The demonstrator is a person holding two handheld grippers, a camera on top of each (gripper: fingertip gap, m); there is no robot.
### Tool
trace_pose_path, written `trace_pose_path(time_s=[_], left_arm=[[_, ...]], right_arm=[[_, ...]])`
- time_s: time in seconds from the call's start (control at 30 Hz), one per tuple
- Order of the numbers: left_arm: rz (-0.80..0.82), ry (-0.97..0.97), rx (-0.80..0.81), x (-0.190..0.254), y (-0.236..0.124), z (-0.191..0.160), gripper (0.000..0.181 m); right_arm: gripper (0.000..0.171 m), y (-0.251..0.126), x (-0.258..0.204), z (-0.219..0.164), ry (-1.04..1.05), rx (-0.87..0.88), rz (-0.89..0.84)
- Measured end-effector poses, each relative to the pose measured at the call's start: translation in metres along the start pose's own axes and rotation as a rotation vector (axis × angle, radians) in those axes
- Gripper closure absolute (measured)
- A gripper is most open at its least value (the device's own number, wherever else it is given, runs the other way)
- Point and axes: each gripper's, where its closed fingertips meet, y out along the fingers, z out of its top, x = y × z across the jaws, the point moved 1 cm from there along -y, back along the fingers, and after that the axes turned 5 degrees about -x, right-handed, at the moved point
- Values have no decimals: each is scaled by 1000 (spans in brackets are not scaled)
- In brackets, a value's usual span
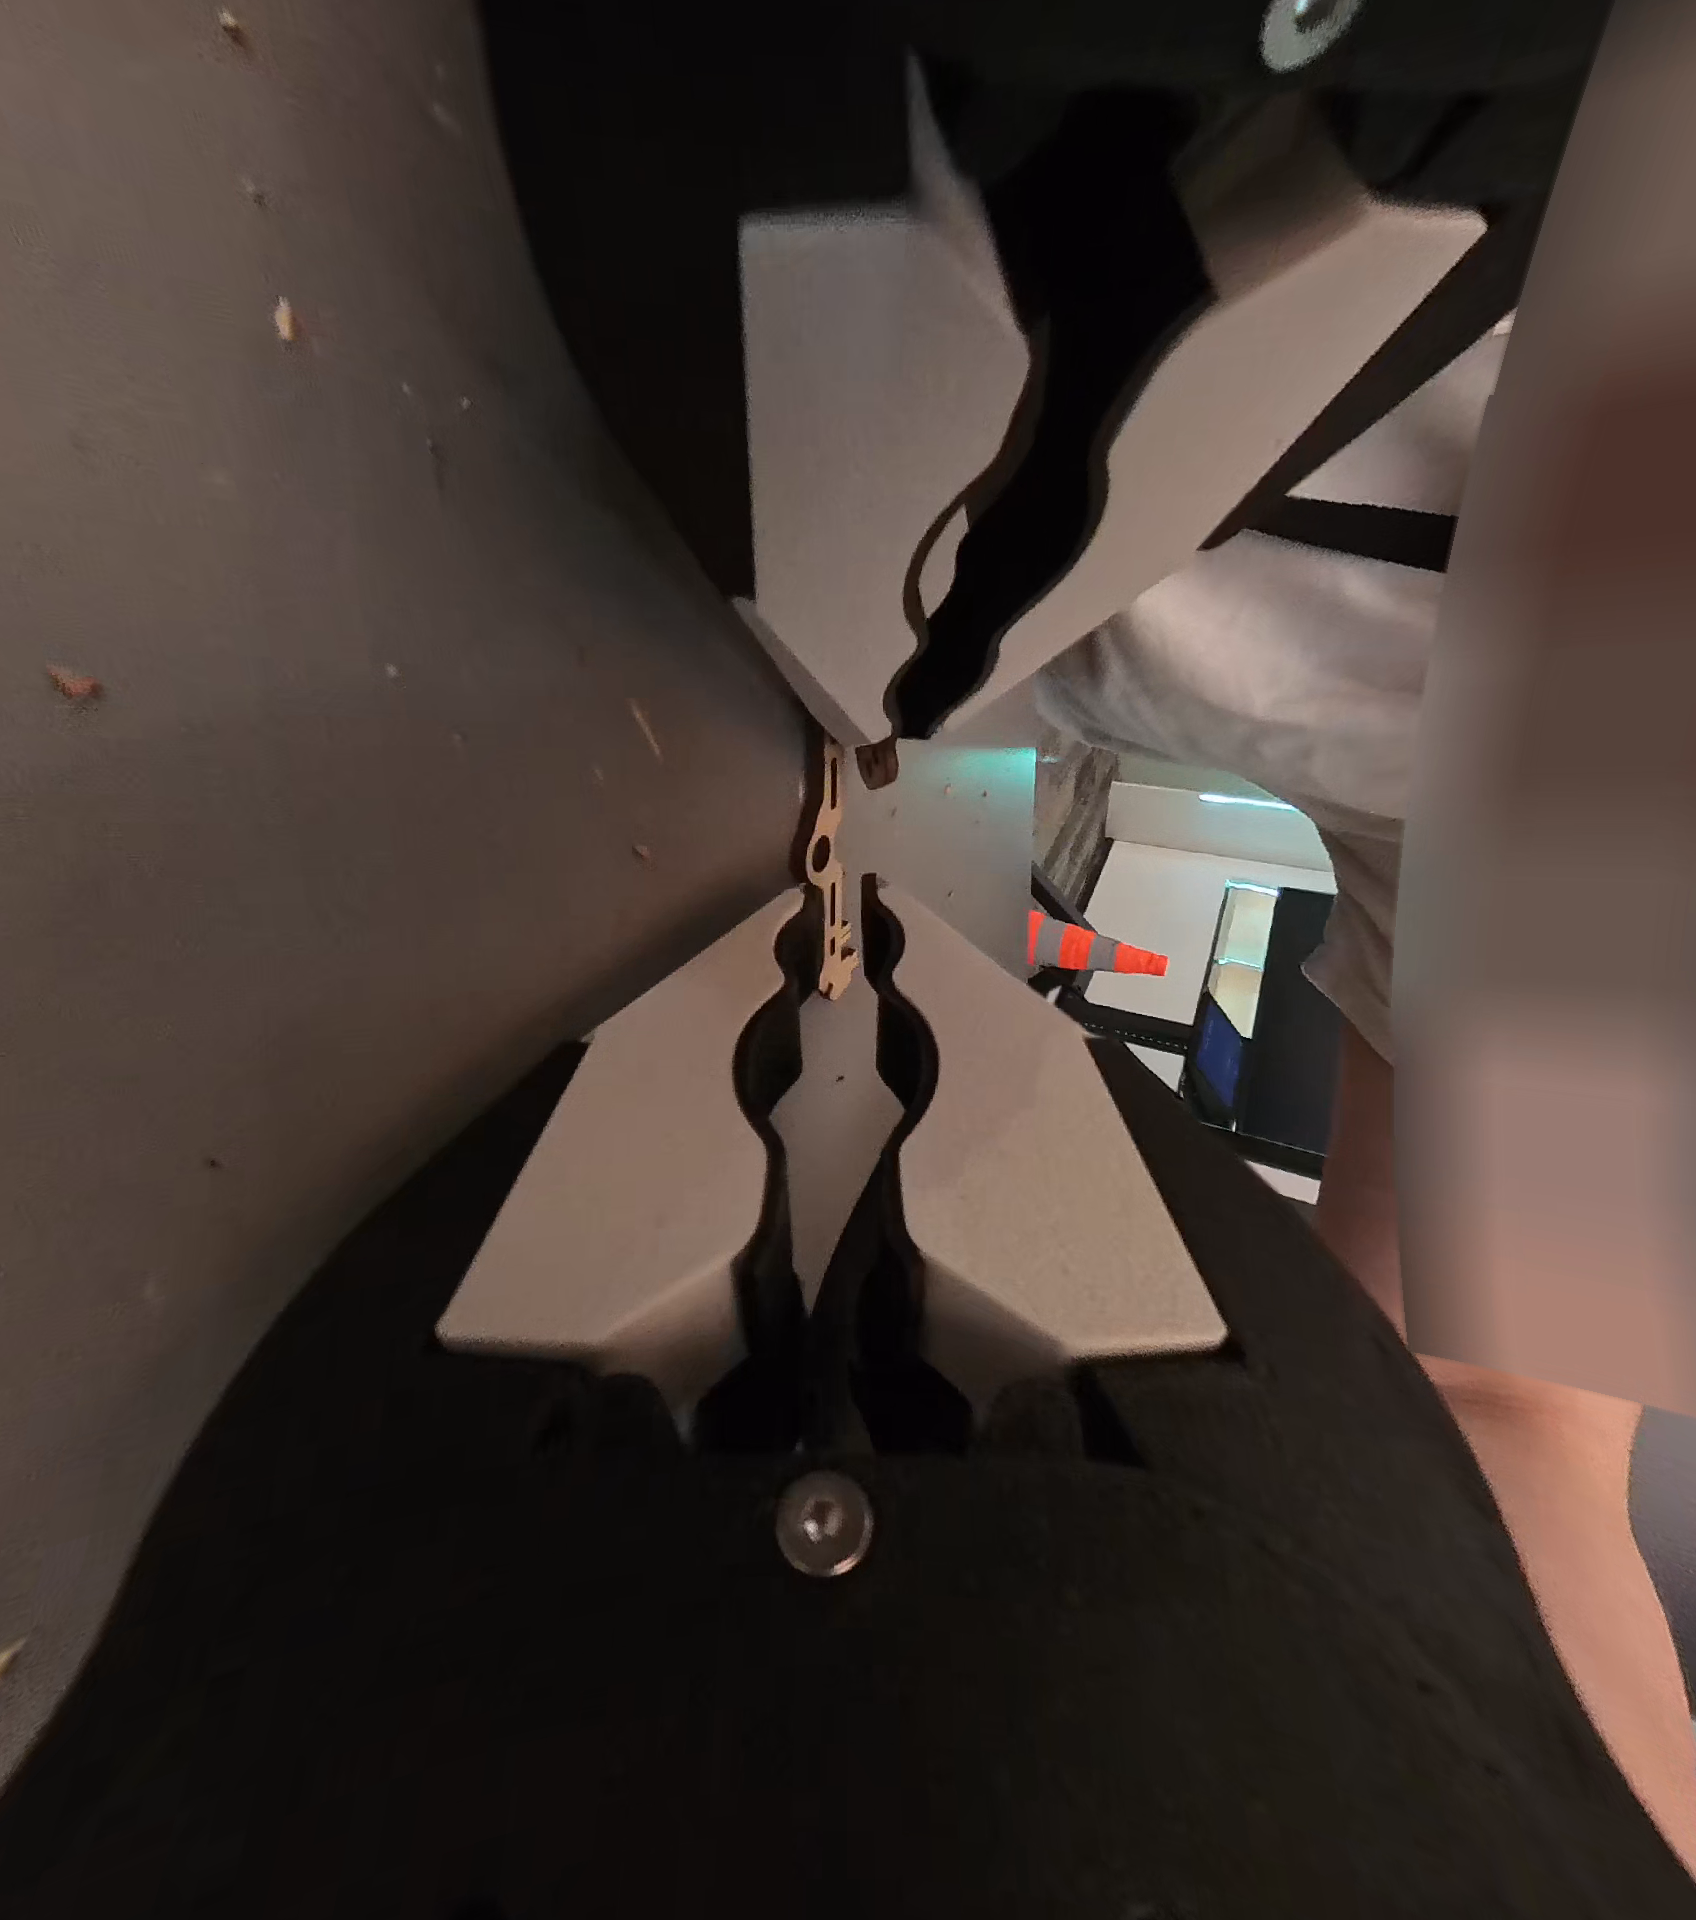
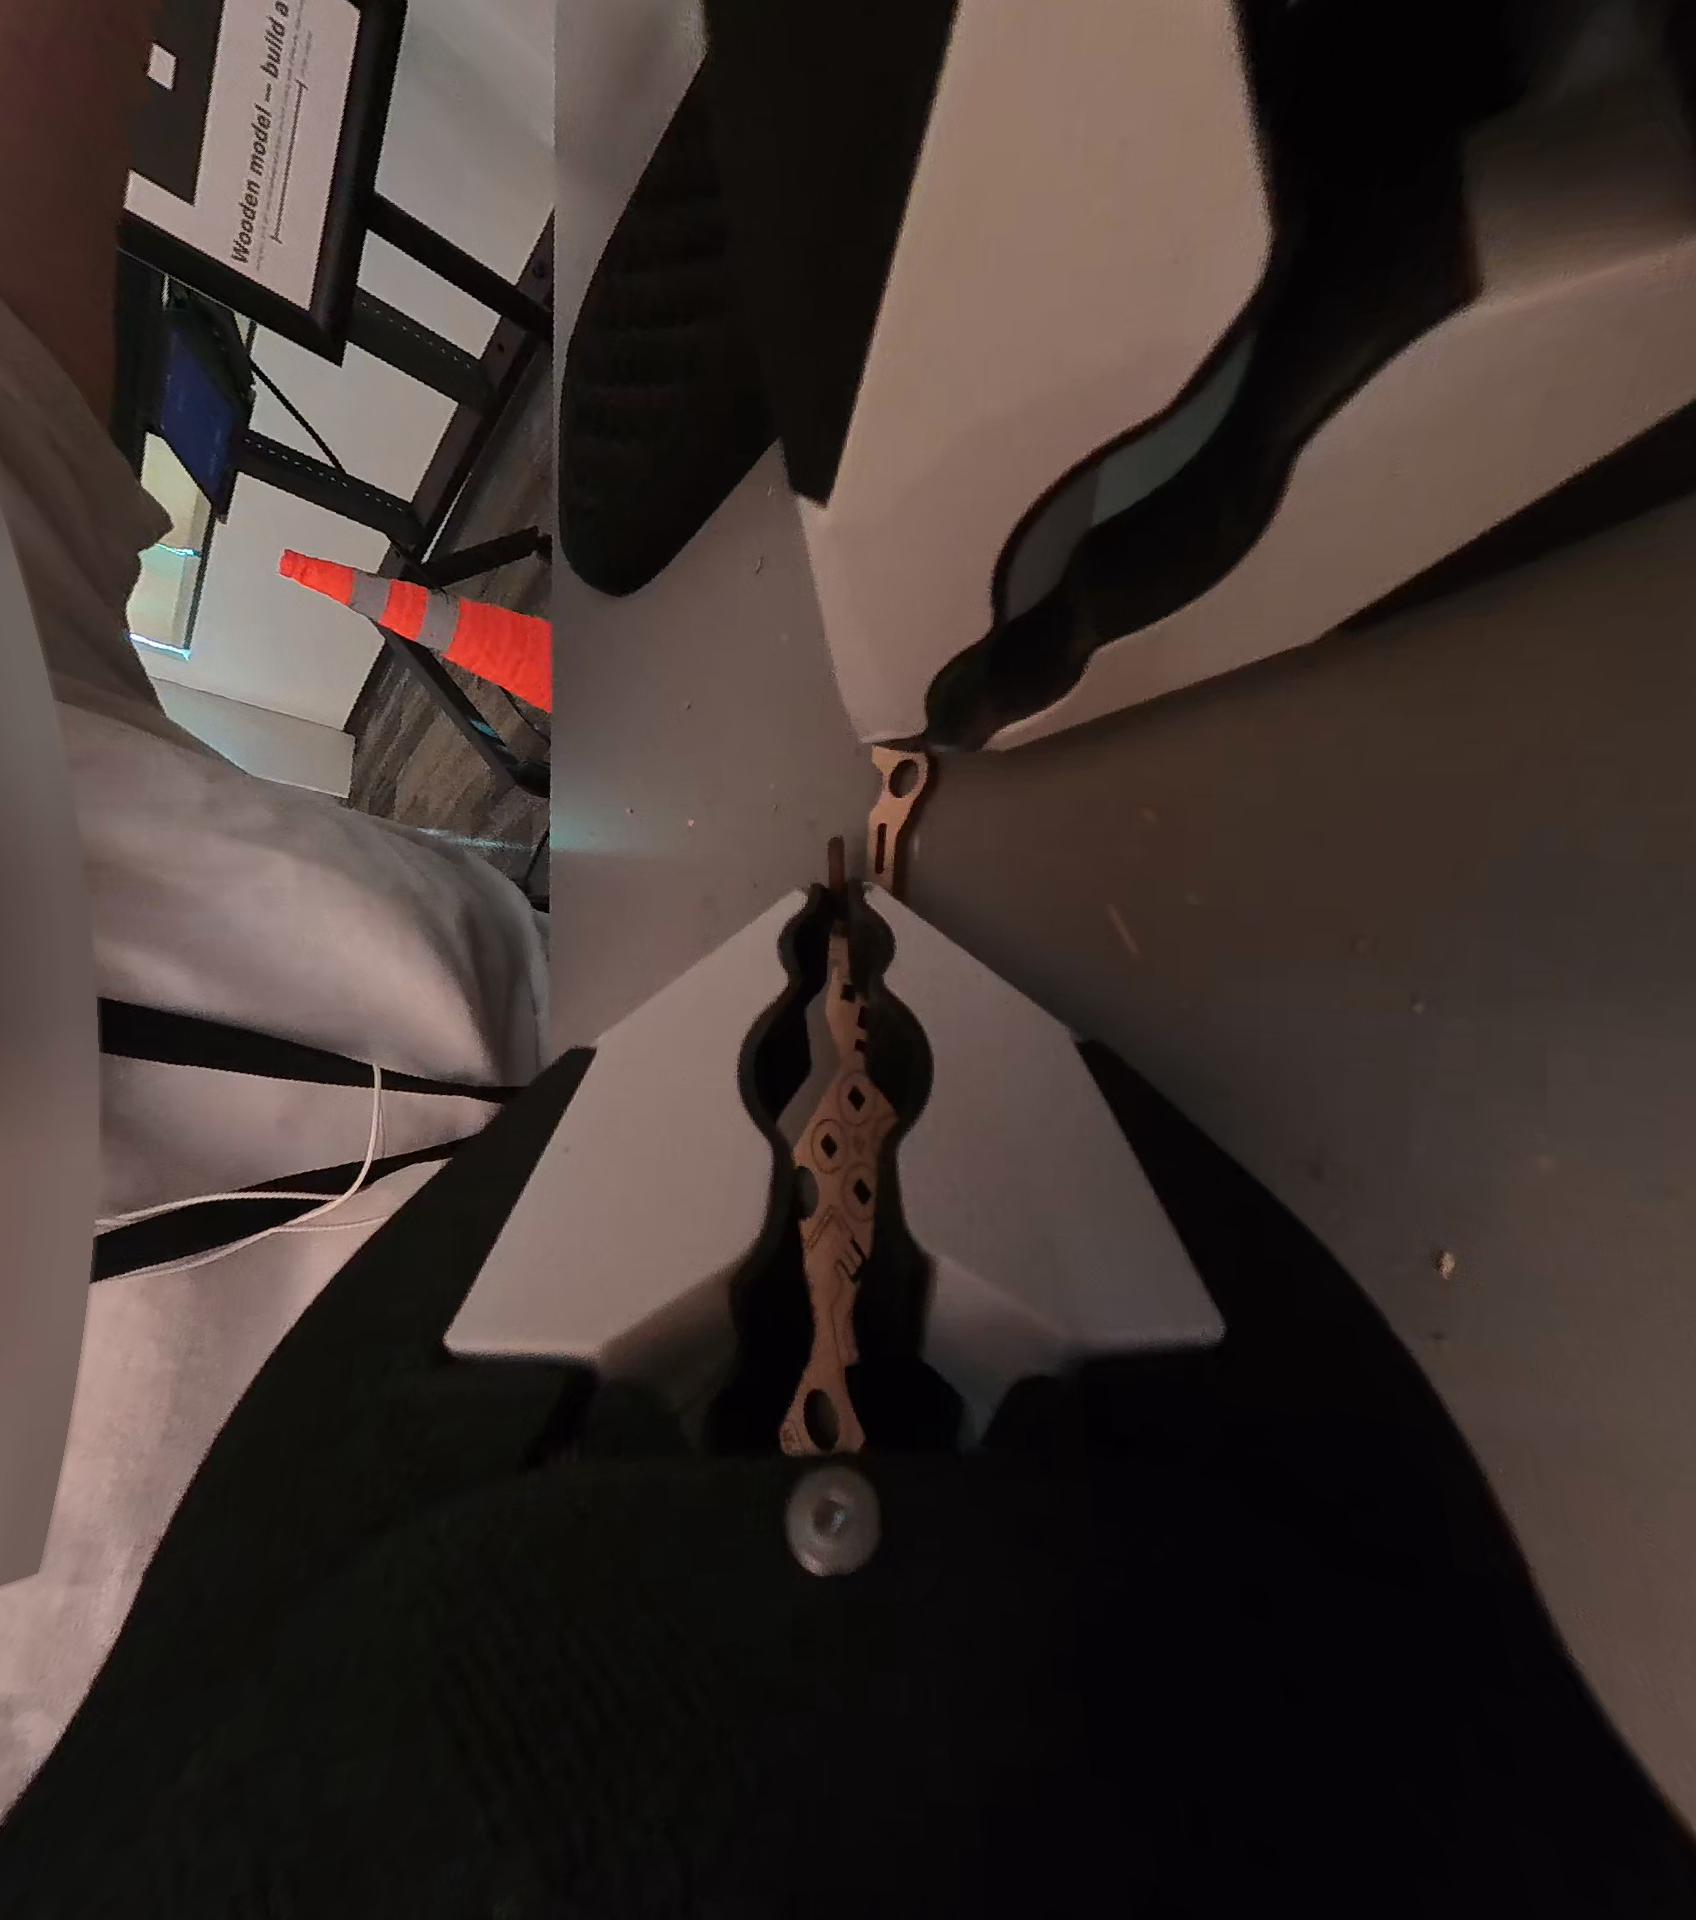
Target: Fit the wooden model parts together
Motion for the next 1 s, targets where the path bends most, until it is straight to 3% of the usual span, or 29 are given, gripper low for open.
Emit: trace_pose_path(time_s=[0.23, 0.37, 0.53, 0.63, 0.73, 0.9, 1.0], left_arm=[[154, -11, 107, 0, -2, -10, 170], [347, 58, 306, 3, -6, -9, 161], [727, 161, 485, 10, 4, -3, 147], [999, 177, 510, 5, 12, -2, 140], [1168, 178, 553, 1, 15, -6, 146], [1184, 152, 652, 4, 23, -12, 154], [1232, 158, 663, 3, 21, -11, 173]], right_arm=[[169, 3, -6, -1, -78, -18, -32], [170, -8, -28, 10, -109, 86, 62], [170, -35, -17, 11, -289, 131, -164], [170, -37, -19, 12, -278, 160, -149], [170, -36, -21, 9, -246, 180, -101], [170, -34, -22, 3, -235, 199, -88], [170, -31, -22, 0, -225, 202, -72]])
